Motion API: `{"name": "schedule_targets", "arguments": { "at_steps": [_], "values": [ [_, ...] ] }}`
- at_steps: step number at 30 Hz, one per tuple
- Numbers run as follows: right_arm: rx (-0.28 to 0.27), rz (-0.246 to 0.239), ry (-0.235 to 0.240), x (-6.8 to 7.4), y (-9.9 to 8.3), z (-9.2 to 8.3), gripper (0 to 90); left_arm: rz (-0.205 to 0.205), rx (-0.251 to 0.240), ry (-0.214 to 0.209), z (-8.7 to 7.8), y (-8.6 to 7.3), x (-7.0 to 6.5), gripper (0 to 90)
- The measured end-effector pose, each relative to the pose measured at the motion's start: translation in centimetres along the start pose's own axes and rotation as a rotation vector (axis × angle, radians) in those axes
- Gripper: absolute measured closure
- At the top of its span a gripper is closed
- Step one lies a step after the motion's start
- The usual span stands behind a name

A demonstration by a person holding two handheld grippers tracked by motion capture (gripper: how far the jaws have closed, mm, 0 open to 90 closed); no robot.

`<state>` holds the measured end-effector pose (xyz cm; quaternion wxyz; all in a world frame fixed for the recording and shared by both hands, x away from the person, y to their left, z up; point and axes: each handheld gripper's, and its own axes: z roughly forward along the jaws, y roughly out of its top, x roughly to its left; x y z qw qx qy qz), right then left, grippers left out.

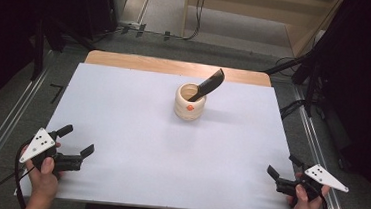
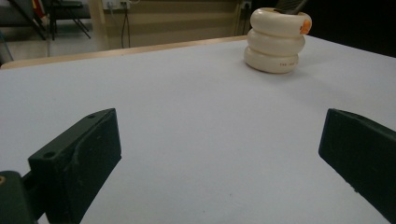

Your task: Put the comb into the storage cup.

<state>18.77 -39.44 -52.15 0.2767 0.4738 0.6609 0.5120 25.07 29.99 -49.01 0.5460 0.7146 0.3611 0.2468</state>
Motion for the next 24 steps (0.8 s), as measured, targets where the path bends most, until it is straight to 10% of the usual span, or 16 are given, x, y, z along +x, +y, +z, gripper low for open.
{"name": "schedule_targets", "arguments": {
  "at_steps": [24],
  "values": [
    [0.002, -0.004, -0.016, 0.24, -0.08, 0.27, 0.0, -0.001, 0.003, 0.016, 0.01, -0.05, 0.01, 0.0]
  ]
}}
